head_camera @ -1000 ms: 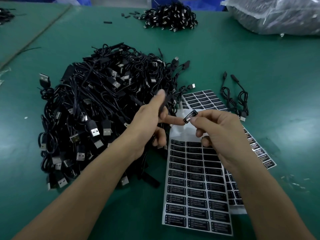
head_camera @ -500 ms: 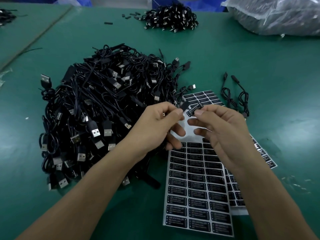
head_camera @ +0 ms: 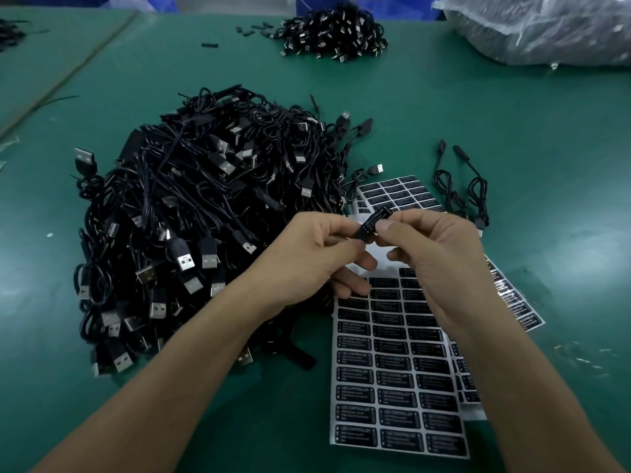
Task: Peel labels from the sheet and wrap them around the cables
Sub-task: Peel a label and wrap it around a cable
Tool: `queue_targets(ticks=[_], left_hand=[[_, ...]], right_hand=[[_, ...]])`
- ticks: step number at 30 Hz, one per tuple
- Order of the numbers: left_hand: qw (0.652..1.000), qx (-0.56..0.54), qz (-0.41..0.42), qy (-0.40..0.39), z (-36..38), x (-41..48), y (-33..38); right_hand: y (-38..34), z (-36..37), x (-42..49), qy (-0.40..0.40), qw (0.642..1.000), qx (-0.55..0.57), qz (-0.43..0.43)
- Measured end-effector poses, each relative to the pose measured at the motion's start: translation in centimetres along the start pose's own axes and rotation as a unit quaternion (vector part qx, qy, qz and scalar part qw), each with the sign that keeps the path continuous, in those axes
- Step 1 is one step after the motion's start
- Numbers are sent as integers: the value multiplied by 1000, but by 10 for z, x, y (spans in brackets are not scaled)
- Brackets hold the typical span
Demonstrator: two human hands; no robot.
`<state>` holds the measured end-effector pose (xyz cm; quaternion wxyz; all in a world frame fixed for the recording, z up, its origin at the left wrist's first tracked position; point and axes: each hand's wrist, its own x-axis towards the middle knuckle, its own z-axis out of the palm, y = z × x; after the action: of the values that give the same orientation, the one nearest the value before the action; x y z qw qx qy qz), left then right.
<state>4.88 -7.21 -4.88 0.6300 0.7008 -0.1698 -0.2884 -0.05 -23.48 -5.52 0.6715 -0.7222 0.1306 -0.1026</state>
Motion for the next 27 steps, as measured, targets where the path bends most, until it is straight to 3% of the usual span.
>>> queue_targets(ticks=[27], left_hand=[[999,-15,-8,-31,-6,1,-4]], right_hand=[[-4,-2,-2,-24,998,-64,-11]])
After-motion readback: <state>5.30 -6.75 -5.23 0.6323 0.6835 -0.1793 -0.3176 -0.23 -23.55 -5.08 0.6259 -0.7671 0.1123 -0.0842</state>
